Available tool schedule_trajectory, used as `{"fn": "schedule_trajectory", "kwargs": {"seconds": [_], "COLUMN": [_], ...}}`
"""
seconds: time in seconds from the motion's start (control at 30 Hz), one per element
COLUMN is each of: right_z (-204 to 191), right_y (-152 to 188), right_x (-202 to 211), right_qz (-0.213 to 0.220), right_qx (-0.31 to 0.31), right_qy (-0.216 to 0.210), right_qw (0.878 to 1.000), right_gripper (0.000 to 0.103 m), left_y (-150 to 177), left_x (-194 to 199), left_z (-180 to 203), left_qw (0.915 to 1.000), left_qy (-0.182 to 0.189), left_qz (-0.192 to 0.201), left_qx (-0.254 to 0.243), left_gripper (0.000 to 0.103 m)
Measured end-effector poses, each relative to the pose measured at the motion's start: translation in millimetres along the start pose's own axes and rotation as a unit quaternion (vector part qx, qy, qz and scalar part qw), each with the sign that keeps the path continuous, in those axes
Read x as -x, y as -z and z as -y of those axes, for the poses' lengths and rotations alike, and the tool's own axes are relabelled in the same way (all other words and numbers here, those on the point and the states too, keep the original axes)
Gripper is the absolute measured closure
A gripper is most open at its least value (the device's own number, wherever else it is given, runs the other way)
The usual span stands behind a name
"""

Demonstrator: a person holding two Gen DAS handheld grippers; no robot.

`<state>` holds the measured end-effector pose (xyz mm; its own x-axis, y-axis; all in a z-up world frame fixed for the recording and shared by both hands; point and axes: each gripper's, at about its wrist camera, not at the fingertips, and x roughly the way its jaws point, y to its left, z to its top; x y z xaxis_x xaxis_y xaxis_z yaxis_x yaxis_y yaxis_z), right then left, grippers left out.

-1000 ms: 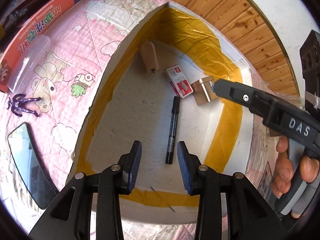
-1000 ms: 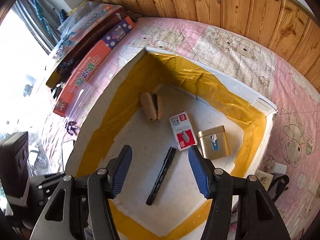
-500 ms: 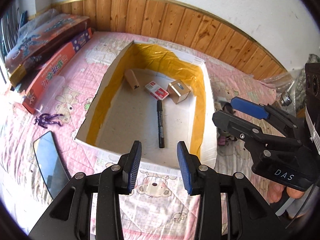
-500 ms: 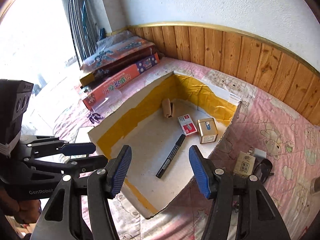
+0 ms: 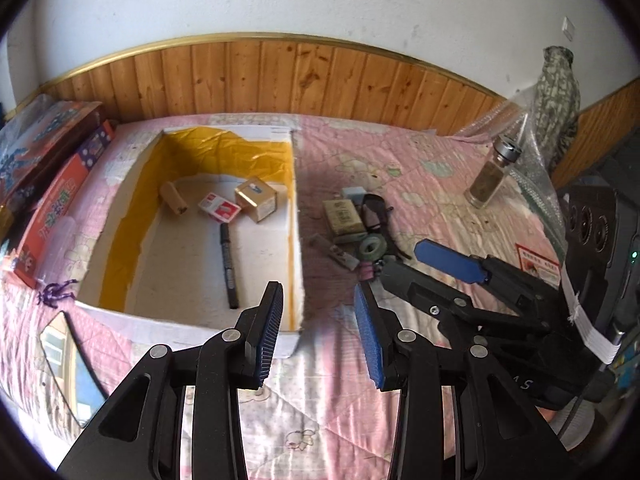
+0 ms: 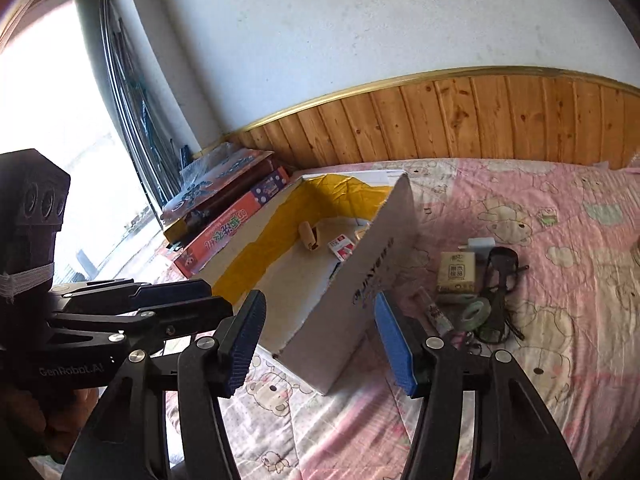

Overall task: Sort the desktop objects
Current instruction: 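Move the left tool to the clear tube while the right tool approaches the green tape roll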

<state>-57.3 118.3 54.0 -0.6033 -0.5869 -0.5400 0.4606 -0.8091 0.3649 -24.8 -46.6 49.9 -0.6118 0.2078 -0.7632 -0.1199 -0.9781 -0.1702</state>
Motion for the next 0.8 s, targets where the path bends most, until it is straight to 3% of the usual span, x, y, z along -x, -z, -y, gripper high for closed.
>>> {"fn": "schedule_trajectory", "kwargs": {"seconds": [0.27, 0.47, 0.6, 0.7, 0.8], "right_z": [77.4, 124.4, 146.8, 150.5, 151.4], "right_y": [21.9, -0.1, -8.5, -3.9, 1.9], "right_x": [-14.4, -50.3, -77.3, -99.2, -117.7], "right_qz": [-0.028, -0.056, -0.102, -0.143, -0.175], "right_qx": [-0.083, -0.102, -0.149, -0.165, -0.172], "right_qy": [0.055, 0.094, 0.073, 0.061, 0.057], "right_qw": [0.995, 0.989, 0.981, 0.974, 0.968], "right_gripper": [0.06, 0.06, 0.071, 0.072, 0.072], "left_y": [-0.7, -14.7, -29.1, -36.9, -46.1], "left_x": [-70.5, -125.7, -138.8, -143.5, -143.4], "left_z": [29.7, 20.4, 31.0, 39.2, 42.4], "left_qw": [0.997, 0.9922, 0.9931, 0.9915, 0.9896], "left_qy": [0.044, 0.042, 0.017, 0.006, 0.022], "left_qz": [-0.063, -0.111, -0.116, -0.129, -0.142], "left_qx": [-0.006, 0.039, 0.013, -0.014, -0.014], "left_gripper": [0.063, 0.063, 0.061, 0.061, 0.061]}}
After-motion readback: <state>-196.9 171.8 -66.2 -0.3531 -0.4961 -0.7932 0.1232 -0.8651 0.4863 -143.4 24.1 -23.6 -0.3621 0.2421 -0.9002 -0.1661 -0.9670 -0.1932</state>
